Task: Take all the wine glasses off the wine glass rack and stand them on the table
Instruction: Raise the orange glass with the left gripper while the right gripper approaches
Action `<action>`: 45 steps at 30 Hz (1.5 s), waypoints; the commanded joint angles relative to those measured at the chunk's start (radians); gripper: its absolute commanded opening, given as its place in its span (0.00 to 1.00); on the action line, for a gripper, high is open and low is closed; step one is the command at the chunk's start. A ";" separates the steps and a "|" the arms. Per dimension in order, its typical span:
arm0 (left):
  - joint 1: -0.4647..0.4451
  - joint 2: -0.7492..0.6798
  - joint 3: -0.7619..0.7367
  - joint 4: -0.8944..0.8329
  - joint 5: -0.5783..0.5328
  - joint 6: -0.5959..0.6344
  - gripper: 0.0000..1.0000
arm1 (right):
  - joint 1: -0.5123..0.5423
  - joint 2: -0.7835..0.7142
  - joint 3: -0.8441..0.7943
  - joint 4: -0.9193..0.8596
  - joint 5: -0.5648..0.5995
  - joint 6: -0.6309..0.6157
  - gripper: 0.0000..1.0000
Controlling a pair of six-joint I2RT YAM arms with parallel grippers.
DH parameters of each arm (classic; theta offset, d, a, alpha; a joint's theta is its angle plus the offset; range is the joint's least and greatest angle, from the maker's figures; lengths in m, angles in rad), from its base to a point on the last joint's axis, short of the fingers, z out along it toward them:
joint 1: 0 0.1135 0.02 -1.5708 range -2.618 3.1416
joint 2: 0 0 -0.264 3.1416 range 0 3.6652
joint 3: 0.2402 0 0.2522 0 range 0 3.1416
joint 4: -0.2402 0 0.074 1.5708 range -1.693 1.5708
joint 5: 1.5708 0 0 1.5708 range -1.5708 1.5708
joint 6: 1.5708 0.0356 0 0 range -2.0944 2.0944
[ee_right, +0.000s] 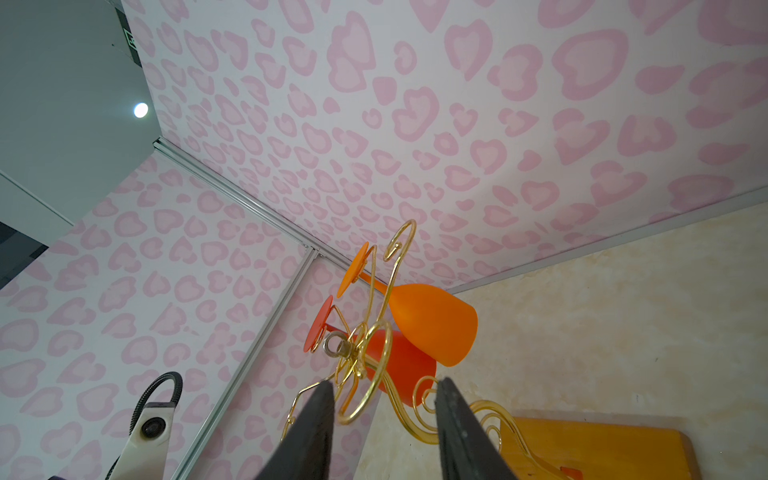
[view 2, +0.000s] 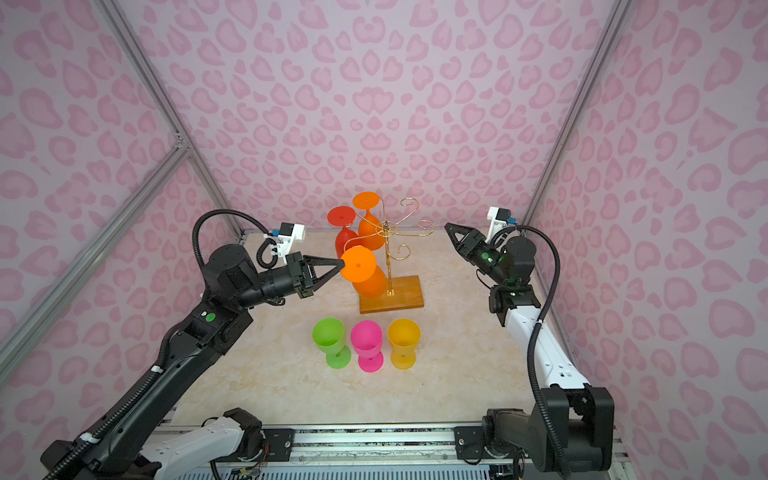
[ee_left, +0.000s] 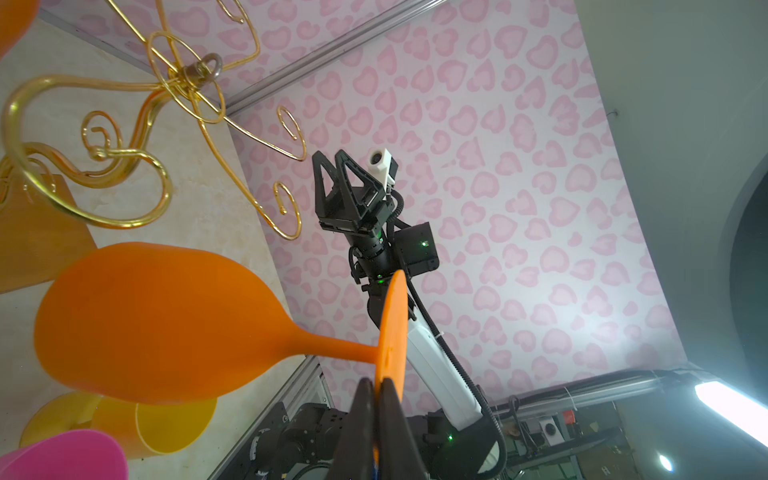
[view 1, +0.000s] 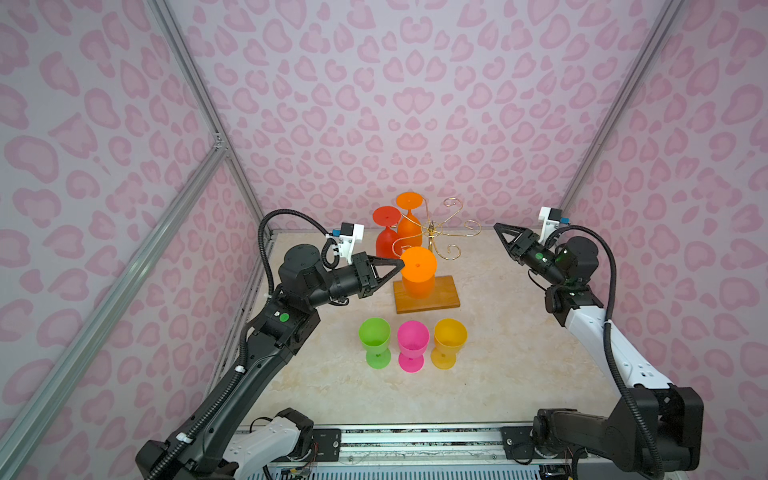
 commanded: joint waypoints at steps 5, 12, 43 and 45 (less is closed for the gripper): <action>0.001 -0.030 0.086 0.045 0.125 -0.019 0.02 | 0.015 -0.009 0.020 0.005 -0.013 -0.008 0.42; 0.002 -0.032 0.169 0.076 0.129 0.000 0.02 | 0.035 -0.038 0.015 0.068 -0.036 -0.003 0.41; 0.043 0.302 0.141 0.943 0.110 -0.392 0.02 | 0.172 0.191 -0.008 0.935 -0.179 0.468 0.48; 0.043 0.310 0.137 0.959 0.107 -0.405 0.02 | 0.181 0.205 -0.003 0.981 -0.177 0.499 0.48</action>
